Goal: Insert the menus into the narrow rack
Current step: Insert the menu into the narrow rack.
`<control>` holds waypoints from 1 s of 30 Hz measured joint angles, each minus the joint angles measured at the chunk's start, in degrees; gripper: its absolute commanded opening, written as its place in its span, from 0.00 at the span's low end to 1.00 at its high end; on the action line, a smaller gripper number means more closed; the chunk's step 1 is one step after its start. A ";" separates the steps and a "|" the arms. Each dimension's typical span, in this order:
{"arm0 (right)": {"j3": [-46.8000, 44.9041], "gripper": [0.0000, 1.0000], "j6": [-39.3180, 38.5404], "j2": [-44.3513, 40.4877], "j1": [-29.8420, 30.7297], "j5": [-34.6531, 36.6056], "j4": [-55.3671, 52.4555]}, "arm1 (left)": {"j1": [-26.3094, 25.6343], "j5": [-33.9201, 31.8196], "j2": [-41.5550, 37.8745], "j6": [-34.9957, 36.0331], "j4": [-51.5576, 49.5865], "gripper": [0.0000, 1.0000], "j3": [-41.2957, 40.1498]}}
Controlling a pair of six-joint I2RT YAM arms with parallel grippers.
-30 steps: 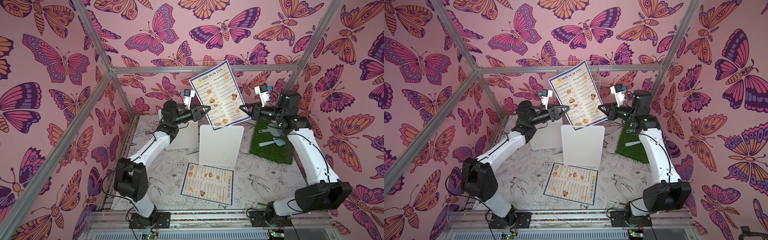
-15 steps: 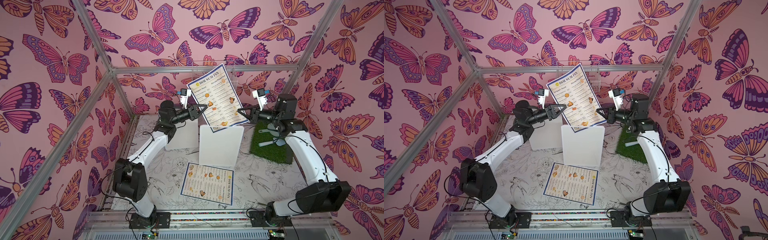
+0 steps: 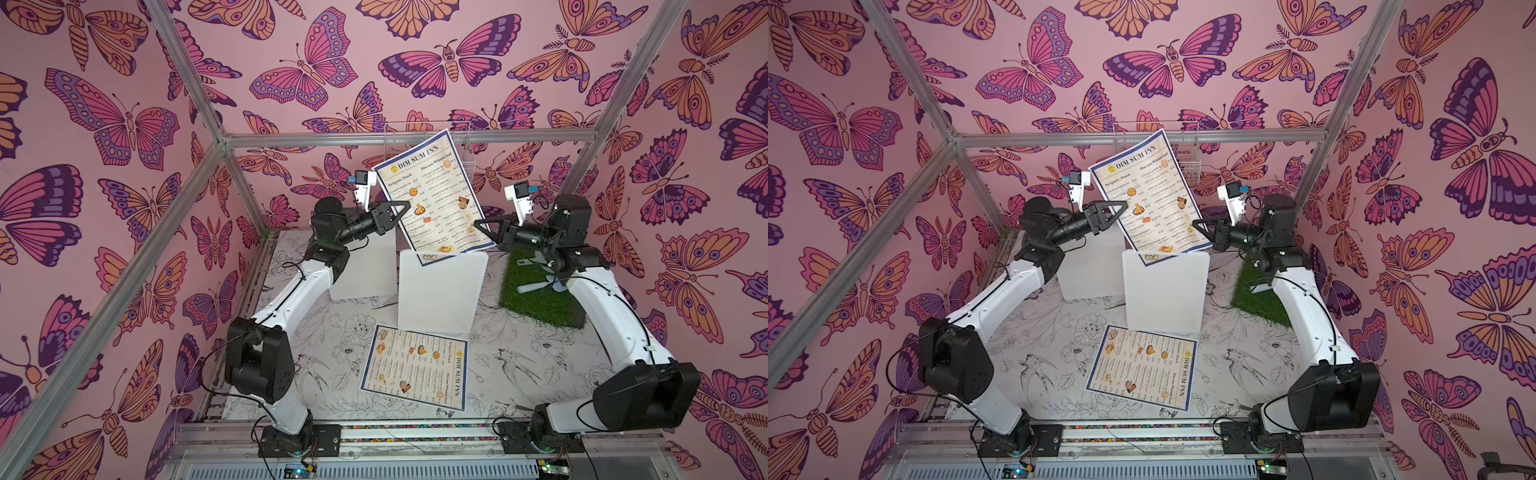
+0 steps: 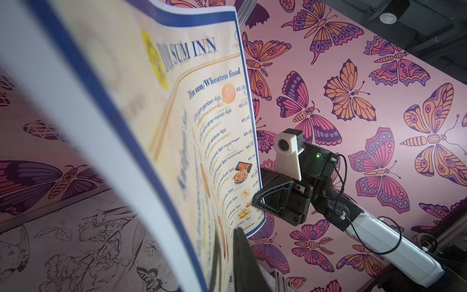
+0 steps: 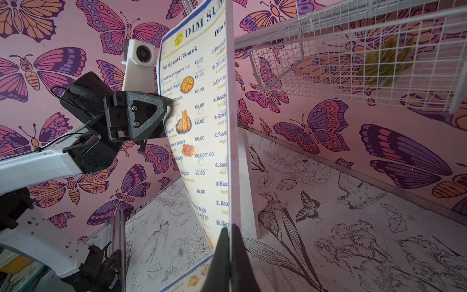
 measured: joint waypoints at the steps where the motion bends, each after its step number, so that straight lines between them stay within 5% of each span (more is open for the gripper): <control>1: 0.00 0.15 0.09 0.00 0.00 -0.02 0.02 | 0.09 0.02 0.07 -0.24 0.13 0.07 0.00; 14: 1.38 0.40 -0.72 0.81 0.00 -1.20 -1.09 | 1.05 4.83 2.69 -0.52 0.94 0.00 2.60; 30: 13.64 0.41 -3.65 8.50 0.02 -4.17 -6.34 | 2.05 12.28 4.09 8.26 -10.62 0.00 10.27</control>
